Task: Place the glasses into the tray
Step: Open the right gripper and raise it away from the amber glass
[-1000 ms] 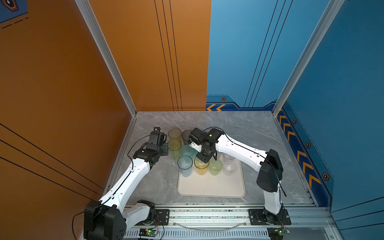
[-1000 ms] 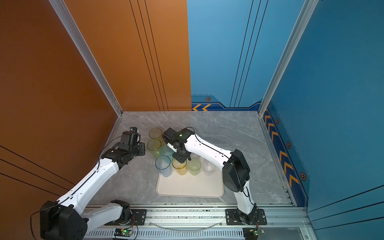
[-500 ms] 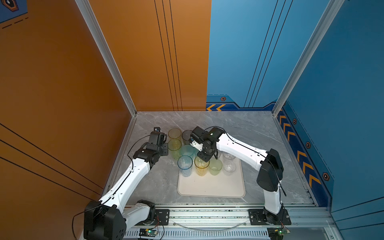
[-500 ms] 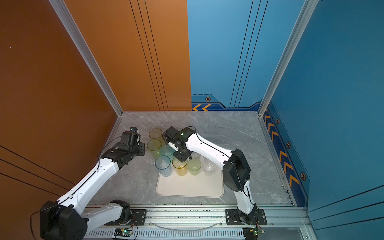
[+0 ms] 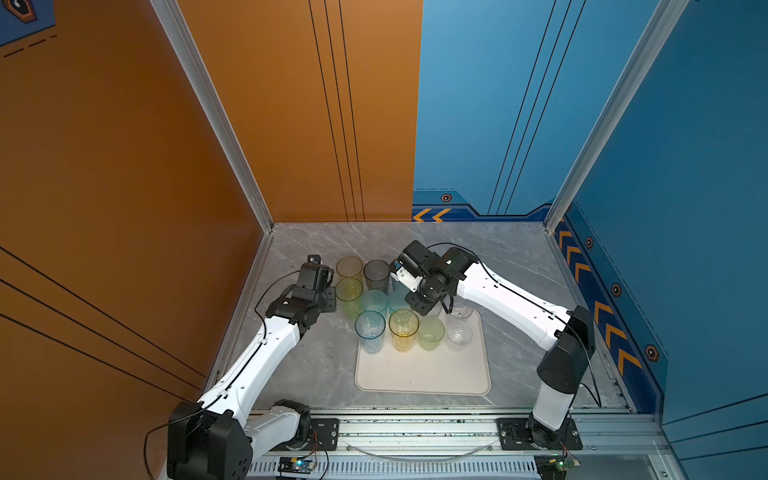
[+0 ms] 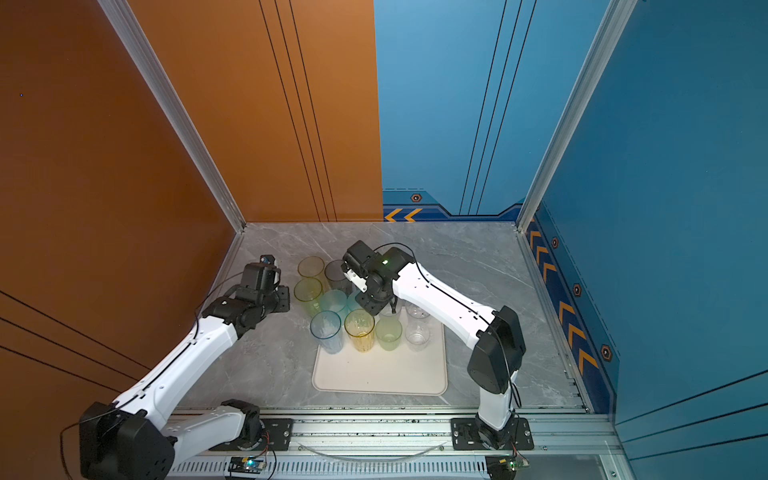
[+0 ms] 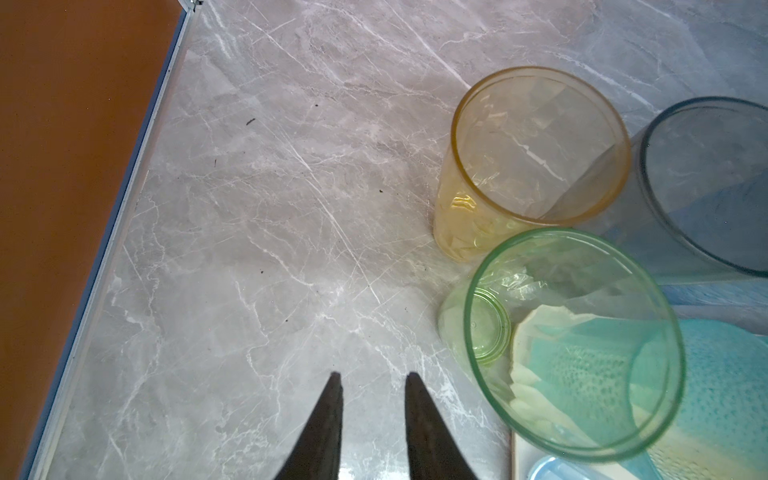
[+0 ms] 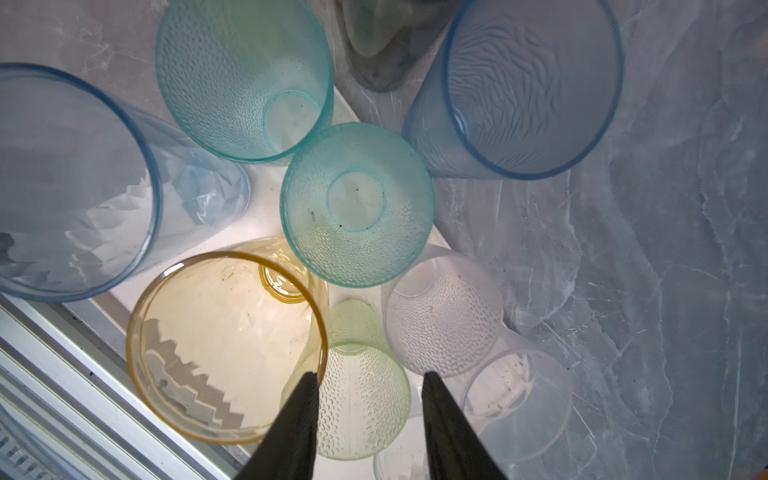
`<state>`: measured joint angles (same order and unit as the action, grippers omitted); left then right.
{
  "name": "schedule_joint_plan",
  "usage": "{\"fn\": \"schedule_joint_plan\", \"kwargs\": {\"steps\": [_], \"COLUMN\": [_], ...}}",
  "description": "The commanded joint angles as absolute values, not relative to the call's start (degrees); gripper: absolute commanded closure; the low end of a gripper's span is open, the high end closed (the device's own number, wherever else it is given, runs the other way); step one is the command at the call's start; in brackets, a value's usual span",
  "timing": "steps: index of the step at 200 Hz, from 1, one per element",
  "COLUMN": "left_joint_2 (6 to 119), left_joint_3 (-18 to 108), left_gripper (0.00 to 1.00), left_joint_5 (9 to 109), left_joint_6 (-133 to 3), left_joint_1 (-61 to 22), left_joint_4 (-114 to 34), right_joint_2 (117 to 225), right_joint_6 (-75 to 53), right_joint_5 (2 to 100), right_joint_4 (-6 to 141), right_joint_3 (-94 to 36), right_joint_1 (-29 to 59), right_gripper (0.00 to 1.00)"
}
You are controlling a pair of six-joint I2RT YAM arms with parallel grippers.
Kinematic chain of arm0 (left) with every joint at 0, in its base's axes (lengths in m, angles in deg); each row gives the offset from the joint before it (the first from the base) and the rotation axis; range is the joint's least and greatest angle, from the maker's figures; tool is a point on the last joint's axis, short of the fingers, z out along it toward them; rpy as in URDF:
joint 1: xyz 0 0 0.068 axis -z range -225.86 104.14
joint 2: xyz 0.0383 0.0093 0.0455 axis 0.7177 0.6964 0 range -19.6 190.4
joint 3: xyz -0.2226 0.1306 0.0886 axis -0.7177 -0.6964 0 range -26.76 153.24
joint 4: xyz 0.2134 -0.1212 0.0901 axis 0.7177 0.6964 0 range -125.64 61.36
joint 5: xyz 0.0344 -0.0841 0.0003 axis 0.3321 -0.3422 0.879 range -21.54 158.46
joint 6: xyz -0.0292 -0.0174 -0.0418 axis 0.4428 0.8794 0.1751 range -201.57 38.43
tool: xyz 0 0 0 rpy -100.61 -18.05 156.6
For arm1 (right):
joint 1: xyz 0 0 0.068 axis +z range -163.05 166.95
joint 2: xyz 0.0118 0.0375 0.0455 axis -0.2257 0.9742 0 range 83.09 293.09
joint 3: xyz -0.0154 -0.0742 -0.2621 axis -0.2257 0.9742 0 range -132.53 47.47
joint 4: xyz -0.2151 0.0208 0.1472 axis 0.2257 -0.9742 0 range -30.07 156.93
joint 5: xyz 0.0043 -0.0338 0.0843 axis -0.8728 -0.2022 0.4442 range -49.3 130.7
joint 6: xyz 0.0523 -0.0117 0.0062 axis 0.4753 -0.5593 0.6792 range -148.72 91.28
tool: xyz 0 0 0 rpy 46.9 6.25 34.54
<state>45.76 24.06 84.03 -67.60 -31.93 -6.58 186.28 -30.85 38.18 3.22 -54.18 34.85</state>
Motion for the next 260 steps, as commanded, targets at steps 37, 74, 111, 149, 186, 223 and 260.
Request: {"fn": "schedule_joint_plan", "kwargs": {"steps": [37, 74, 111, 149, 186, 223, 260], "left_joint_2": [45.17, 44.88, 44.82, 44.89, 44.99, 45.47, 46.79], "left_joint_3": [25.74, 25.85, 26.09, 26.47, 27.07, 28.31, 29.53], "left_gripper": [0.72, 0.72, 0.72, 0.73, 0.73, 0.75, 0.75], "left_joint_5": [83.61, 83.75, 83.82, 83.88, 83.49, 82.98, 82.09], "left_joint_6": [-67.77, -67.78, -67.77, -67.77, -67.77, -67.69, -67.29], "left_joint_1": [-31.47, -31.45, -31.4, -31.36, -31.36, -31.36, -31.27], "left_joint_4": [-4.81, -4.39, -4.0, -3.74, -2.48, -0.94, 0.37], "right_joint_2": [178.97, 177.79, 177.5, 177.17, 176.02, 173.76, 170.9], "right_joint_6": [-30.13, -29.95, -30.06, -30.03, -29.78, -28.51, -25.32], "right_joint_5": [43.55, 43.7, 43.98, 44.21, 44.61, 45.8, 46.12], "right_joint_4": [7.55, 8.2, 8.48, 8.91, 10.09, 11.81, 14.66], "right_joint_3": [-50.23, -49.89, -49.7, -49.46, -48.57, -46.96, -44.85], "right_joint_1": [33.05, 32.76, 32.4, 32.04, 31.53, 29.34, 25.23], "right_gripper": [0.54, 0.54, 0.54, 0.54, 0.53, 0.53, 0.53]}}
